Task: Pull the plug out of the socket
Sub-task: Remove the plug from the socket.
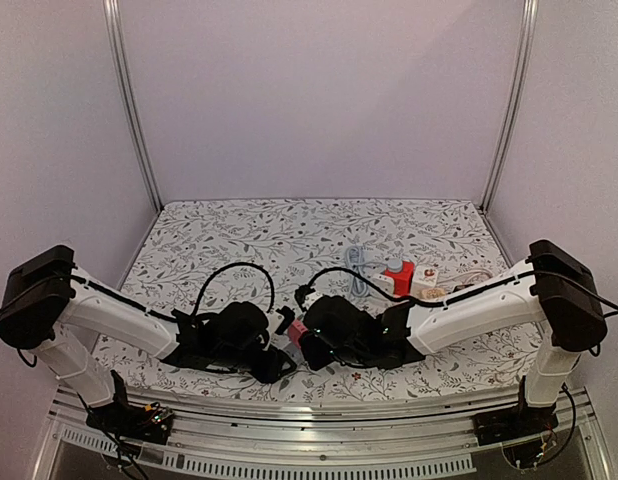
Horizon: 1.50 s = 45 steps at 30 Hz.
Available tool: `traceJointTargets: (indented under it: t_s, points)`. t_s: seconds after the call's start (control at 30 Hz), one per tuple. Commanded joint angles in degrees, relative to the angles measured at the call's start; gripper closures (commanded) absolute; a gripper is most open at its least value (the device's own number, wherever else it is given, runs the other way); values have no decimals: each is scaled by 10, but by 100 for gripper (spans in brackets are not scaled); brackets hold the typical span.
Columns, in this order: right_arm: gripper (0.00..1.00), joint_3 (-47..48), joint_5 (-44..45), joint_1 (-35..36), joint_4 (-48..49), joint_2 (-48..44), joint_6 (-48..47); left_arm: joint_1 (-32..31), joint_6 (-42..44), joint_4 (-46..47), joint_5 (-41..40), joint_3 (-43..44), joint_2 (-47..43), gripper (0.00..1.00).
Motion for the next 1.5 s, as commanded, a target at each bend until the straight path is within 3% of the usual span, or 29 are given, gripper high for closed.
traceJointTargets:
  t_s: [0.0, 0.27, 0.57, 1.07, 1.47]
  points:
    - [100, -1, 27, -6, -40, -3, 26, 7, -9, -16, 13, -3, -5, 85]
    - [100, -17, -44, -63, -33, -2, 112, 7, -4, -8, 10, -10, 7, 85]
    - [100, -30, -39, -57, -22, -9, 96, 8, -4, -3, 13, -9, 9, 85]
    - [100, 26, 87, 38, -87, 7, 0, 22, -5, -5, 35, -11, -3, 86]
    - [100, 22, 19, -19, -105, -17, 71, 24, 3, -24, 21, -11, 7, 87]
